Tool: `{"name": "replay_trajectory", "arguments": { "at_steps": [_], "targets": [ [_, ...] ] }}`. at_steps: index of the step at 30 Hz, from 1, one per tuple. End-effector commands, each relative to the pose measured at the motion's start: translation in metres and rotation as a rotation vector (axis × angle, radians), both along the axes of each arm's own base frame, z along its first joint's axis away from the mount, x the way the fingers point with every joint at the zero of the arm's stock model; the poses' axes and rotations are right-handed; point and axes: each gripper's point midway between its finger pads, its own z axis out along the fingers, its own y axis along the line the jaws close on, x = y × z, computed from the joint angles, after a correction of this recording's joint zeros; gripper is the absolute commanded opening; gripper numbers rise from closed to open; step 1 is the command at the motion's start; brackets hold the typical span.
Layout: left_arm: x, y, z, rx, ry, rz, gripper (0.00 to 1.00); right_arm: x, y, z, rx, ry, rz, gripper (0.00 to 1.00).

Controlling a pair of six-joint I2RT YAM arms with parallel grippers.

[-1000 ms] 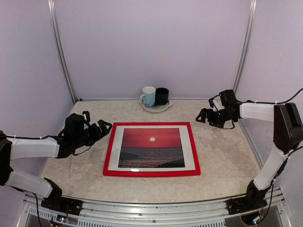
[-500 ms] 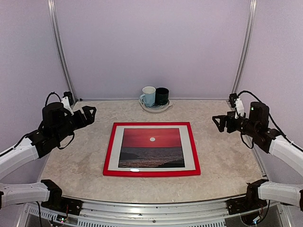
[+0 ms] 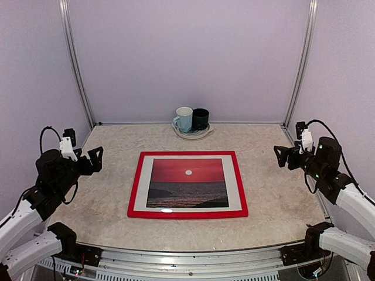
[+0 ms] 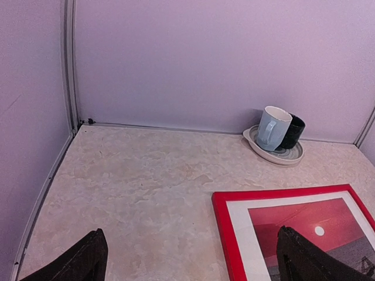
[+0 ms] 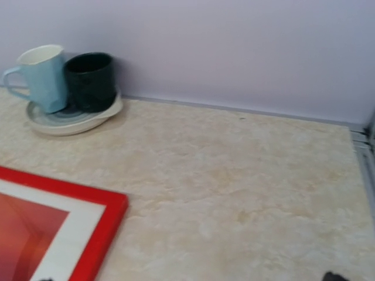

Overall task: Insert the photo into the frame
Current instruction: Reset both arms

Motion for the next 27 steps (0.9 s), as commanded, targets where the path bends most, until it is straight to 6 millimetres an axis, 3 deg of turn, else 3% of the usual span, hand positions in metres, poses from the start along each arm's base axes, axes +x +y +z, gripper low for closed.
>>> {"name": "replay_trajectory", "arguments": {
  "at_steps": [1, 5, 12, 17, 27],
  "targets": [
    [-0.004, 0.015, 0.008, 0.014, -0.041, 0.000, 0.99, -0.002, -0.018, -0.004, 0.022, 0.003, -0.057, 0.99],
    [-0.006, 0.030, -0.002, -0.001, -0.006, 0.004, 0.99, -0.003, -0.022, -0.011, 0.022, 0.038, -0.065, 0.99],
    [-0.010, 0.005, 0.008, -0.041, -0.049, -0.145, 0.99, -0.020, -0.013, -0.006, 0.034, 0.033, 0.000, 0.99],
    [-0.006, 0.011, 0.004, -0.040, -0.019, -0.108, 0.99, -0.025, -0.004, 0.000, 0.047, 0.021, 0.055, 0.99],
    [-0.008, 0.014, 0.003, -0.035, -0.012, -0.095, 0.99, -0.023, -0.012, 0.000, 0.074, 0.054, -0.004, 0.99]
  ]
}}
